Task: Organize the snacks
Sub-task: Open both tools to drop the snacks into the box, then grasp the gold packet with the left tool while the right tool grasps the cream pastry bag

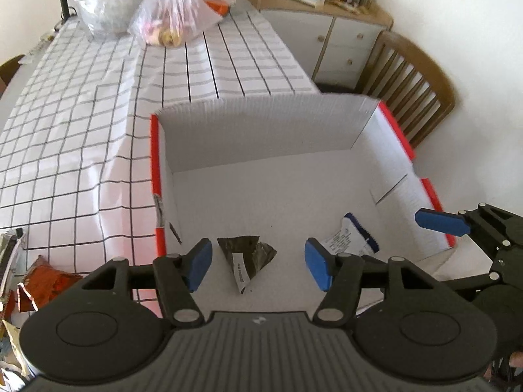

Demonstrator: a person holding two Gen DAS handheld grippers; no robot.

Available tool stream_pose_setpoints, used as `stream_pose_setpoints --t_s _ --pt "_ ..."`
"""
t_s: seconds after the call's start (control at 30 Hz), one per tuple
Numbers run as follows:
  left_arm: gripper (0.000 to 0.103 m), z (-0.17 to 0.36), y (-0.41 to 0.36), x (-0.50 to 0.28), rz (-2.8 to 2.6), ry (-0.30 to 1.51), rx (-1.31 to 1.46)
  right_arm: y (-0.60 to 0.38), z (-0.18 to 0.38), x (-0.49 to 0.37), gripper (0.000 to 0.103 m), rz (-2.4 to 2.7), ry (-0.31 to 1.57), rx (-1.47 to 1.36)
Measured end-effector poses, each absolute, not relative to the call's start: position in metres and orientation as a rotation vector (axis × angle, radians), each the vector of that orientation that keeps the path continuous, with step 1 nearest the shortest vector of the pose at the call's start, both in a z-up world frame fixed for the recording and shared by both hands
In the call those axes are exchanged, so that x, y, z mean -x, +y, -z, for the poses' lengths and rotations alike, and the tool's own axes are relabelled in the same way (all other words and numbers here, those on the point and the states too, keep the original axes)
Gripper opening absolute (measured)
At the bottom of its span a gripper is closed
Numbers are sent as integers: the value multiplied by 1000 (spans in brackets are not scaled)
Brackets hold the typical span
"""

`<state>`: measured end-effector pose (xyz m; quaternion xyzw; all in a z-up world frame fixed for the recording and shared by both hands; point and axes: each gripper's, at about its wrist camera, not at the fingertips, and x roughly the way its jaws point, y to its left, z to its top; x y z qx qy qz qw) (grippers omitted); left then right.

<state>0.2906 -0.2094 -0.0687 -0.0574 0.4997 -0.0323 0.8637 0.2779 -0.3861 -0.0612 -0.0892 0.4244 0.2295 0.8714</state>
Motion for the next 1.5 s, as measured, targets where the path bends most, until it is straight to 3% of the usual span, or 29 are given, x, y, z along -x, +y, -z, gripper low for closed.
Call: stream_pose_setpoints --t_s 0.6,0.73,0.9,1.23,1.5 --pt "68 14 -166 -204 6 823 143 -369 10 -225 91 -599 739 76" --pt "71 9 -152 -184 -8 788 150 -357 4 -212 101 -628 701 60" --pt "73 6 -131 -160 -17 760 154 -336 0 -198 102 -660 667 48" --pt "89 19 -60 -120 -37 756 214 -276 8 -173 103 -698 672 44" --pt "97 38 4 -93 -69 791 245 -222 27 -155 103 -695 741 50"
